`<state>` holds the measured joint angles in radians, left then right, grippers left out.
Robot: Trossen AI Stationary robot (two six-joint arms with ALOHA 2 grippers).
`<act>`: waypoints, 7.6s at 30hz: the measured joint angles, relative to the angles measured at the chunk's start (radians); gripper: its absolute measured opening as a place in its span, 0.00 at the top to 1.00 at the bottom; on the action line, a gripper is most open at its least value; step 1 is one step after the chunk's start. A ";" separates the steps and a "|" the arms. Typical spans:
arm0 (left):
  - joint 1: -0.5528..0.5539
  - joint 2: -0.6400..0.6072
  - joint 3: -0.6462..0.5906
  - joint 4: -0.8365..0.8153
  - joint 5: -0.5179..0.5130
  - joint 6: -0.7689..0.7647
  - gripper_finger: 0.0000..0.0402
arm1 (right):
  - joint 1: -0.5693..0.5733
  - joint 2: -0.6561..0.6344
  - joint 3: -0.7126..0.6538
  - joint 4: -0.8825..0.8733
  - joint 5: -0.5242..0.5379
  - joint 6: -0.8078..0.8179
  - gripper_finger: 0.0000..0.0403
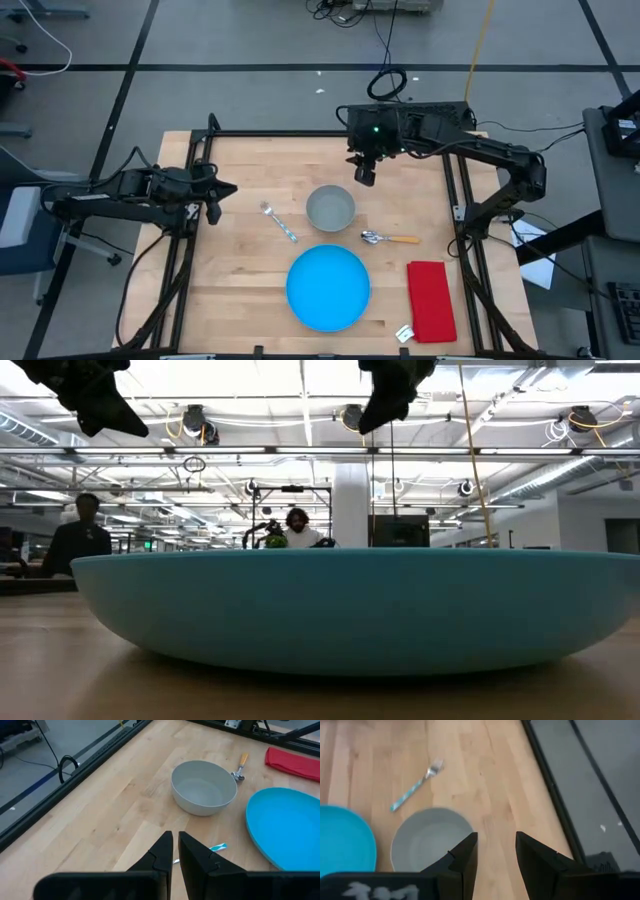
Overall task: Pick and place plate/cup/fork/spoon on tray
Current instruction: Put the gray bowl on the blue plate
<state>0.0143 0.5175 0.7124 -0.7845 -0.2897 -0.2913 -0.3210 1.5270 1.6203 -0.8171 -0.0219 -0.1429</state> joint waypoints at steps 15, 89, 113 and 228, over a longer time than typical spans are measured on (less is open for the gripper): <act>0.000 0.000 0.000 0.000 0.000 0.000 0.92 | 0.000 0.006 0.000 -0.007 -0.007 0.048 0.70; 0.000 0.000 -0.001 -0.032 -0.033 -0.006 0.92 | 0.033 0.325 -0.129 -0.085 -0.032 0.445 0.54; 0.000 0.000 -0.001 -0.034 -0.026 -0.004 0.92 | 0.068 0.430 -0.130 -0.100 -0.035 0.419 0.55; -0.003 0.130 -0.001 -0.035 -0.022 -0.027 0.92 | 0.525 0.439 0.076 -0.129 -0.060 0.812 1.00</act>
<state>0.0113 0.6479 0.7116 -0.8194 -0.3119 -0.3180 0.2041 1.9663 1.6966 -0.9458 -0.0815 0.6692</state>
